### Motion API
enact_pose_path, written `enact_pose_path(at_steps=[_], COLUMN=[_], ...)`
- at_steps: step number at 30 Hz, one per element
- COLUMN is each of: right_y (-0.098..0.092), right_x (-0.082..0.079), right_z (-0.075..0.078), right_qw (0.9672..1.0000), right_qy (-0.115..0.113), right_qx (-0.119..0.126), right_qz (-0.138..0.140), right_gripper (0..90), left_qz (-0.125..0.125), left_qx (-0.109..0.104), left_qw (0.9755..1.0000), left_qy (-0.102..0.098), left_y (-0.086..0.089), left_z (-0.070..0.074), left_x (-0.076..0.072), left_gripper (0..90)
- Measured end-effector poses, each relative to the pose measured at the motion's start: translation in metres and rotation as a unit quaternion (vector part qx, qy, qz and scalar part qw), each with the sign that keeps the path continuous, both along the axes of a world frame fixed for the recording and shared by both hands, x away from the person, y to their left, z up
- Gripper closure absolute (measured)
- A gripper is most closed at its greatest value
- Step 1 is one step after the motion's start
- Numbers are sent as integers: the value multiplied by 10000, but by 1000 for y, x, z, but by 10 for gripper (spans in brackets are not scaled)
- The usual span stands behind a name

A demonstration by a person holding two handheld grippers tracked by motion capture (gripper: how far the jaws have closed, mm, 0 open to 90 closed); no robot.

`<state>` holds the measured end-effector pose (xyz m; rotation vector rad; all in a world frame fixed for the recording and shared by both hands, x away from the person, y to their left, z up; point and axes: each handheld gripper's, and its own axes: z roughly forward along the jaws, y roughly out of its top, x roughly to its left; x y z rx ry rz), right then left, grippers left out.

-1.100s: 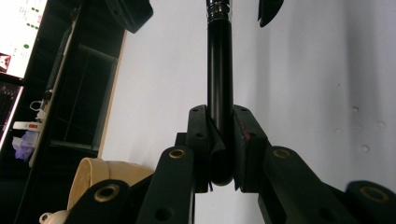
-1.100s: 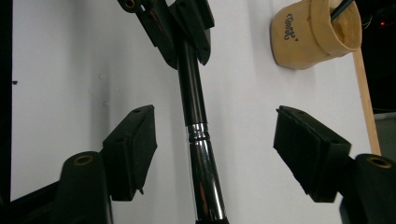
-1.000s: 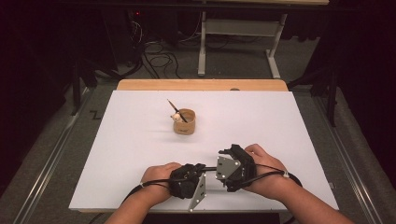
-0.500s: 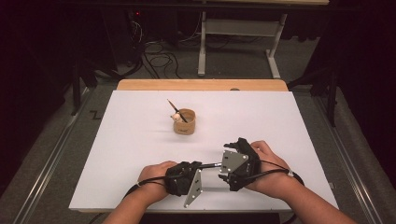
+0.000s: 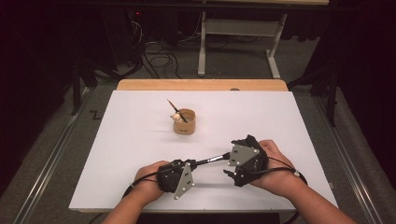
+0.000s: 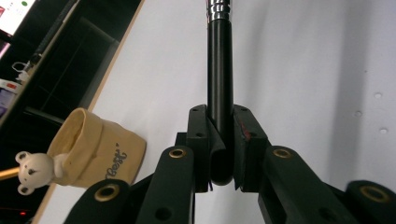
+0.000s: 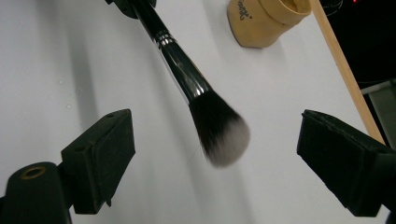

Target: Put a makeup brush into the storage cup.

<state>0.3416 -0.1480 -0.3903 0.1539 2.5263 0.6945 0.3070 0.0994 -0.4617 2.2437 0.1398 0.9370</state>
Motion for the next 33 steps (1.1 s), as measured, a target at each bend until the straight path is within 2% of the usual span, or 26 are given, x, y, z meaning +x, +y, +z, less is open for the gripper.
enact_pose_path(at_steps=[3,4,5,8,10,11,13,14,15,16,17,18,19,20,22,23,24,25,26,27,28,30,32,33], right_y=[-6,-8,-9,-13,-16,-16,-19,-20,-21,-22,-23,-24,-25,-26,-27,-28,-29,-29,-29,-30,-30,-31,-31,-32], right_x=[2,3,3,4,4,4,4,4,5,5,5,5,5,5,5,6,6,6,6,7,7,9,10,11], right_z=[0,0,-1,-4,-7,-7,-12,-14,-15,-17,-18,-20,-22,-24,-28,-30,-32,-35,-38,-40,-43,-48,-52,-54], right_qw=[9999,9999,9998,9994,9992,9992,9985,9983,9981,9975,9971,9965,9956,9951,9937,9929,9919,9911,9899,9888,9874,9851,9827,9817], right_qy=[34,45,48,87,117,117,191,204,214,245,265,291,341,353,401,432,452,445,464,498,526,556,607,635], right_qx=[97,127,163,269,316,316,436,493,517,601,651,729,810,855,974,1041,1115,1185,1271,1343,1416,1548,1665,1715], right_qz=[-60,-88,-112,-175,-217,-217,-253,-249,-252,-281,-293,-303,-338,-348,-369,-390,-408,-403,-412,-430,-470,-495,-540,-529], right_gripper=[122,124,124,127,128,128,129,130,131,133,134,136,139,140,144,146,147,147,147,148,149,150,152,152], left_qz=[-3,-3,-2,8,15,15,3,7,4,7,7,-1,-2,-9,-9,-9,-12,-19,-19,-48,-56,-74,-85,-95], left_qx=[-328,-328,-531,-779,-975,-975,-1303,-1383,-1521,-1605,-1605,-1839,-1934,-2074,-2269,-2269,-2433,-2503,-2503,-2669,-2750,-2868,-2906,-2947], left_qw=[9993,9993,9982,9960,9937,9937,9887,9872,9844,9826,9826,9768,9743,9707,9649,9649,9602,9584,9584,9533,9507,9465,9454,9437], left_qy=[198,198,293,440,549,549,746,800,884,932,932,1099,1155,1217,1320,1320,1371,1373,1373,1414,1434,1477,1471,1500], left_y=[6,6,9,13,15,15,18,19,21,21,21,24,25,26,28,28,31,32,32,34,34,36,36,35], left_z=[1,1,1,0,-1,-1,-3,-3,-4,-5,-5,-7,-8,-9,-9,-9,-10,-10,-10,-10,-10,-11,-11,-12], left_x=[2,2,4,5,7,7,8,9,10,10,10,12,13,14,15,15,16,16,16,16,16,17,16,17], left_gripper=[794,794,794,794,794,794,794,794,794,794,794,794,794,794,794,794,794,794,794,794,794,794,794,793])
